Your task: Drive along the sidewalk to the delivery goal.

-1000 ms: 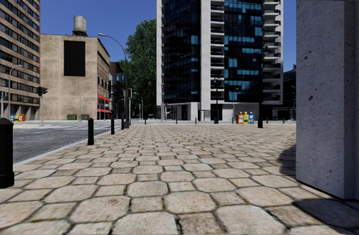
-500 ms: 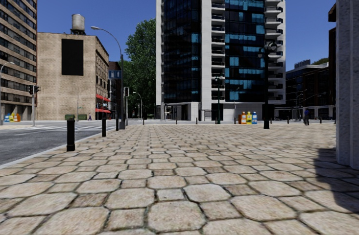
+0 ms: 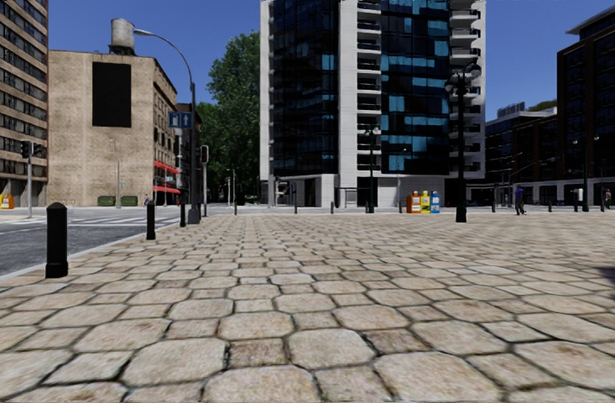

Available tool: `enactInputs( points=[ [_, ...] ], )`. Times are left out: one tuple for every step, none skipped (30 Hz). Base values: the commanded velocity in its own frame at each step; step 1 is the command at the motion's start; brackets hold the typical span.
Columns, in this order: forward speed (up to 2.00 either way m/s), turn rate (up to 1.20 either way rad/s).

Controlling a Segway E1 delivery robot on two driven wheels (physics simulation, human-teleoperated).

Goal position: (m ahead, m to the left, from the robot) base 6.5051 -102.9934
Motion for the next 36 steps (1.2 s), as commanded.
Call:
enactInputs(
  points=[
    [2.00,-0.41],
    [2.00,-0.41],
    [2.00,-0.41],
    [2.00,-0.41],
    [2.00,-0.42],
    [2.00,-0.44],
    [2.00,-0.53],
    [2.00,-0.58],
    [2.00,-0.59],
    [2.00,-0.59],
    [2.00,-0.59],
    [2.00,-0.59],
    [2.00,-0.59],
    [2.00,-0.59],
    [2.00,-0.59],
    [2.00,-0.60],
    [2.00,-0.60],
    [2.00,-0.60],
    [2.00,-0.60],
    [2.00,-0.60],
    [2.00,-0.60],
    [2.00,-0.60],
    [2.00,-0.60],
    [2.00,-0.60],
    [2.00,-0.60],
    [2.00,-0.60],
    [2.00,-0.60],
    [2.00,-0.60],
    [2.00,-0.60],
    [2.00,-0.60],
    [2.00,-0.60],
    [2.00,-0.60],
    [2.00,-0.60],
    [2.00,-0.60],
    [2.00,-0.60],
    [2.00,-0.60]
  ],
)
